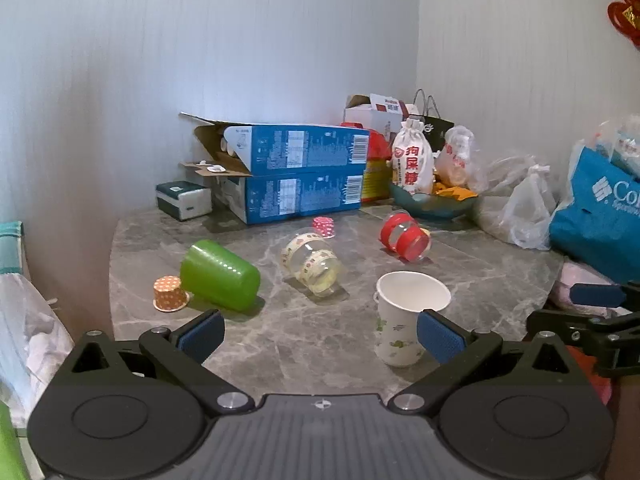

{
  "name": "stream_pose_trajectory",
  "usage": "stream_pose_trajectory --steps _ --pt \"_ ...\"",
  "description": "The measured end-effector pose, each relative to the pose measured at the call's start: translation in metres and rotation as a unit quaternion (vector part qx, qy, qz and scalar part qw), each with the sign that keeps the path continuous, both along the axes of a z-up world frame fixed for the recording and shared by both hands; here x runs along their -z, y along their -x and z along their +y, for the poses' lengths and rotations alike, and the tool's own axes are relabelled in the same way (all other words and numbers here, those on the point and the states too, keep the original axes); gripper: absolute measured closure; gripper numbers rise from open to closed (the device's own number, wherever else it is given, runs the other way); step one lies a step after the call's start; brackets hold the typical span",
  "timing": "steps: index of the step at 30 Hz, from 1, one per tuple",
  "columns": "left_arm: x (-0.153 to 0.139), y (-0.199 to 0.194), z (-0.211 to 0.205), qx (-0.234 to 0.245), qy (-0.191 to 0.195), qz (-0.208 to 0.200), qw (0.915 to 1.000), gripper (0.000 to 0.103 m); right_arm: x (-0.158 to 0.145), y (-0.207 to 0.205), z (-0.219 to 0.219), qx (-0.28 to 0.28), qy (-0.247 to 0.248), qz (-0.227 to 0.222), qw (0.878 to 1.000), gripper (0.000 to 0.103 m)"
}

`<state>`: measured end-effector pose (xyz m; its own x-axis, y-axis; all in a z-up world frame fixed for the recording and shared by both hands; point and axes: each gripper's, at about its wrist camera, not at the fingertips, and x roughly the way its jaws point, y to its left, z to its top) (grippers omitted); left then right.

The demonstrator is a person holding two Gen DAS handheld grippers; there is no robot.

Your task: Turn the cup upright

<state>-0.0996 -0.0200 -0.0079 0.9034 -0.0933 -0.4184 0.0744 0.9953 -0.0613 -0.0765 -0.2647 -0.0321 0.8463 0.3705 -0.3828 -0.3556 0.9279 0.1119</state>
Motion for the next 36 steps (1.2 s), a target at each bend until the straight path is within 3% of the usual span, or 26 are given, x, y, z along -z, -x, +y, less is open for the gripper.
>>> stream_pose_trajectory --steps 36 --pt "0.0009 -0.0063 -0.0081 0.003 0.013 0.02 0.9997 0.0 0.0005 -0.0003 -0.0069 -0.021 -0.04 0.001 0.999 0.001"
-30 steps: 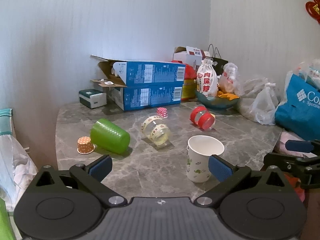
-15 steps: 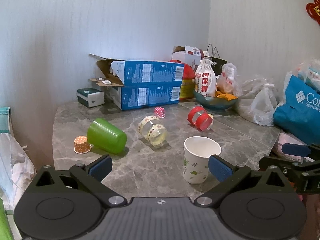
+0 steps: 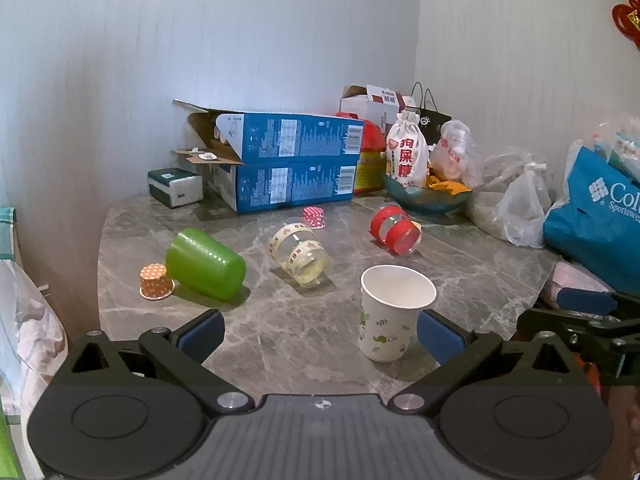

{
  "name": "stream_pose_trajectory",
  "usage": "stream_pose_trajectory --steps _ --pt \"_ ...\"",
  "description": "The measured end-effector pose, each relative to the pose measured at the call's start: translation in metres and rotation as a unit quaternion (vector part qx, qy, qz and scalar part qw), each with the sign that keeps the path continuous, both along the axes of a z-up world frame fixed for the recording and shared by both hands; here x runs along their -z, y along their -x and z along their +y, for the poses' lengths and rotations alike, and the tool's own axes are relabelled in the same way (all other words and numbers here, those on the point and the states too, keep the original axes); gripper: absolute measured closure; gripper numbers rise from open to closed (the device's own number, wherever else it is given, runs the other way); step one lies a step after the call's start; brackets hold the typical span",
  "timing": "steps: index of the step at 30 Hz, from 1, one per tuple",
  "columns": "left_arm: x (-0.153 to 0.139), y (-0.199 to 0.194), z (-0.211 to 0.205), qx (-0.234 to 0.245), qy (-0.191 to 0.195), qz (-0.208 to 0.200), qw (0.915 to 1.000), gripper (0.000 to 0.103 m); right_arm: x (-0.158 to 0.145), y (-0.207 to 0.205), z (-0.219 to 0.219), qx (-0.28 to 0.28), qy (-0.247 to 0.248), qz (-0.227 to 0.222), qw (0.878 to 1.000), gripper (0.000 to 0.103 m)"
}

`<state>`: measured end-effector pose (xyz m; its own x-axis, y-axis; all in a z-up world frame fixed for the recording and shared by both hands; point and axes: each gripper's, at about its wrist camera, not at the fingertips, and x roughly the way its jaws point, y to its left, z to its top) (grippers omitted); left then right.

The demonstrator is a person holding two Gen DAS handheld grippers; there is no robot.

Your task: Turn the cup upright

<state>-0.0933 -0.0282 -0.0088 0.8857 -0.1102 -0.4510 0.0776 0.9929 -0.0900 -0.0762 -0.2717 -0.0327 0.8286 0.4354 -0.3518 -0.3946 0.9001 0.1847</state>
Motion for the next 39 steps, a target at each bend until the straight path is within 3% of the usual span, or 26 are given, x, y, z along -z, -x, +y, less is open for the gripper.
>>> stream_pose_trajectory --steps 39 --pt "0.0062 -0.0042 -0.0013 0.005 0.007 0.015 0.9999 0.0 0.0044 -0.0031 0.0029 -0.009 0.0 0.008 1.0 0.001"
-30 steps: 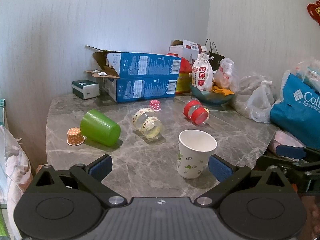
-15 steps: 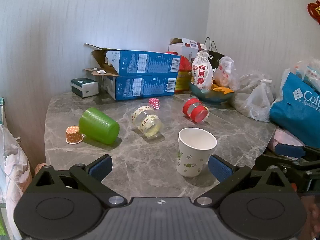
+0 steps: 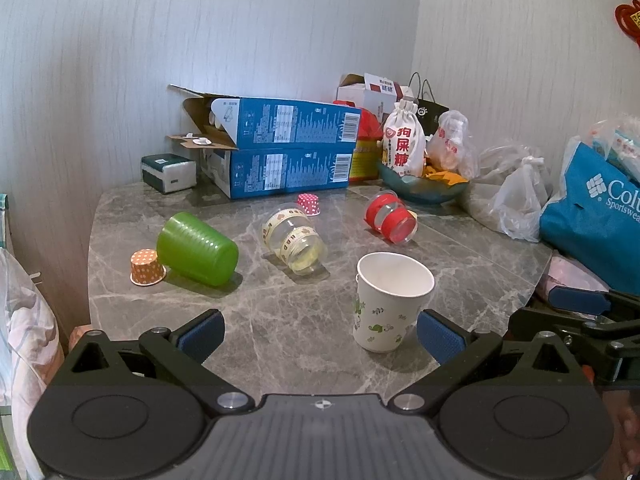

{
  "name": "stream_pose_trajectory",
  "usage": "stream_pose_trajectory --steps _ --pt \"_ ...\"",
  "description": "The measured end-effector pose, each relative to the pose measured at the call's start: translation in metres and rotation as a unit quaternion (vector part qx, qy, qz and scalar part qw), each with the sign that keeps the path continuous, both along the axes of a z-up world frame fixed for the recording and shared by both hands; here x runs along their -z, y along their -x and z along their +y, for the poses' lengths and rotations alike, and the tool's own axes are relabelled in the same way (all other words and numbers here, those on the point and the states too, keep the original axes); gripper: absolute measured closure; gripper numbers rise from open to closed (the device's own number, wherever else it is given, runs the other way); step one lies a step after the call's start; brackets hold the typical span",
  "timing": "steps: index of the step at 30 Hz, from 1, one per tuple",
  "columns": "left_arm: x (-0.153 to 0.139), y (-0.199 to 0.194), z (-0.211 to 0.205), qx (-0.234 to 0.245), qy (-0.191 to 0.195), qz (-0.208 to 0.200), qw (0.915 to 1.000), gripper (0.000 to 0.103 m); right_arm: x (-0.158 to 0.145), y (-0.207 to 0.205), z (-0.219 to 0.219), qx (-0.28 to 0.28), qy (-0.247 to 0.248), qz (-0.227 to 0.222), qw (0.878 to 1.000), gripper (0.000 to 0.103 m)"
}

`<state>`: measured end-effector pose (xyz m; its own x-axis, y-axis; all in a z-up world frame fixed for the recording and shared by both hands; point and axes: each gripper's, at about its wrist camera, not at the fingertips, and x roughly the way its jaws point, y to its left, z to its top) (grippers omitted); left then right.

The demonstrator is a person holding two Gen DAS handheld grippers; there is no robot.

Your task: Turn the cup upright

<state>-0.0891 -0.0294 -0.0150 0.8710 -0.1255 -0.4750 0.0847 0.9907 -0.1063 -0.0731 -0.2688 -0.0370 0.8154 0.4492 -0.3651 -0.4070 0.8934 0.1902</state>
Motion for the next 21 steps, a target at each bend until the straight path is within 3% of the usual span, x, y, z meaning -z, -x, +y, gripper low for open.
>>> stream_pose_trajectory --steps 21 --pt "0.0019 -0.0002 -0.0014 -0.006 -0.012 -0.007 0.9999 0.0 0.0017 -0.0009 0.0008 0.0 -0.001 0.004 1.0 0.001"
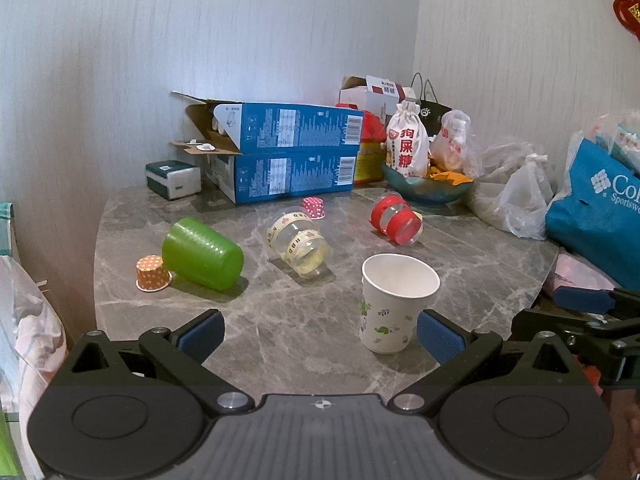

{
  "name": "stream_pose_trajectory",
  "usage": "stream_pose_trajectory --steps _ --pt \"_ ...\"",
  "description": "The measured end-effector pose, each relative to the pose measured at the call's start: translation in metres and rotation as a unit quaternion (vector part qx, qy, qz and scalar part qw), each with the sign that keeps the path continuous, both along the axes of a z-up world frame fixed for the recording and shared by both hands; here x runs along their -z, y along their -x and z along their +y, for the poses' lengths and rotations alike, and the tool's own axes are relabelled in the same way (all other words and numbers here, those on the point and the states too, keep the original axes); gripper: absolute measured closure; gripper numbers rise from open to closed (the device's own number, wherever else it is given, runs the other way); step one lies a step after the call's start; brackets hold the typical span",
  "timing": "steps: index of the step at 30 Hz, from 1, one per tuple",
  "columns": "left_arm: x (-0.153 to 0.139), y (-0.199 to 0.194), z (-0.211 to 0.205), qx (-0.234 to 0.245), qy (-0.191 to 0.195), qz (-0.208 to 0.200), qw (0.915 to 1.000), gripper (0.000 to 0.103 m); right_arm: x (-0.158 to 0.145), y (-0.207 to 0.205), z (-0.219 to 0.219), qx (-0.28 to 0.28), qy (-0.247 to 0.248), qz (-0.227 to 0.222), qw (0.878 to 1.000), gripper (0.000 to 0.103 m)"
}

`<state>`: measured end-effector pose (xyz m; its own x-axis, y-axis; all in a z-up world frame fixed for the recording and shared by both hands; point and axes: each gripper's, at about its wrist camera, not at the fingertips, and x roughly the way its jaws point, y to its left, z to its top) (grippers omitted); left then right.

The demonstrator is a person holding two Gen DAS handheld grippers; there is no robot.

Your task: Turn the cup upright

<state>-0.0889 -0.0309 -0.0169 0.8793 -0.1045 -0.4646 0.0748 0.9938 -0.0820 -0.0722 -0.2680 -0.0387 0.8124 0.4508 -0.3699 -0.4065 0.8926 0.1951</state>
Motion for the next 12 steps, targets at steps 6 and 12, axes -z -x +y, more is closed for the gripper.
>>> stream_pose_trajectory --steps 6,12 --pt "0.0 -0.0005 0.0015 -0.003 0.005 0.001 1.0 0.0 0.0004 0.0002 -0.001 -0.002 -0.002 0.0 1.0 0.001" --pt "0.0003 -0.0006 0.0009 -0.008 0.001 0.0 1.0 0.0 0.0017 -0.0007 -0.0021 -0.002 -0.003 0.002 1.0 0.001"
